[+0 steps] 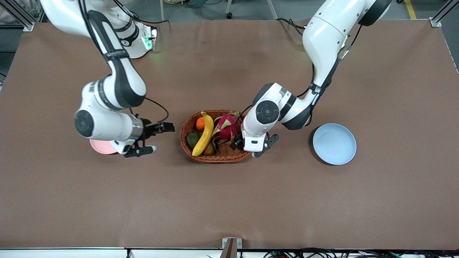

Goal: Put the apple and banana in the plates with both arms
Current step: 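Grasp the red apple with the left gripper while the right grasps banana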

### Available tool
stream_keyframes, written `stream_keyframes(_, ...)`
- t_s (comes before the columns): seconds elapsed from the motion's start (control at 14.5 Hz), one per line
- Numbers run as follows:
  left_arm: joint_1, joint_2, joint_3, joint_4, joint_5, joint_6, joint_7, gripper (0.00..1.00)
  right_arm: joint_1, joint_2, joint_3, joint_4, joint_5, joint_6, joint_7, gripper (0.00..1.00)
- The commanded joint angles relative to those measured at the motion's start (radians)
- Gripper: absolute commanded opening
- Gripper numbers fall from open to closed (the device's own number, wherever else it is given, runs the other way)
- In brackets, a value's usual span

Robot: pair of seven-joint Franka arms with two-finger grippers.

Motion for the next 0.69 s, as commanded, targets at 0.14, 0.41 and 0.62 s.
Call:
stream_keyframes(0.14,-0.012,0.018,0.010,-0.005,-0.010,0.039,-0.021,0.82,0.095,0.061,-0.009,0.019,0.101,0.089,0.121,0.96)
stream_keyframes(0.41,-0.010,0.040,0.013,-0.002,-0.011,0.068,-0.021,0.67,0.156,0.084,-0.011,0.017,0.182,0.106,0.152,0.87)
stream_keyframes(0.62,-0.009,0.029,0.013,-0.001,-0.014,0.068,-0.022,0.39,0.159,0.105,-0.009,0.017,0.184,0.106,0.167,0.81)
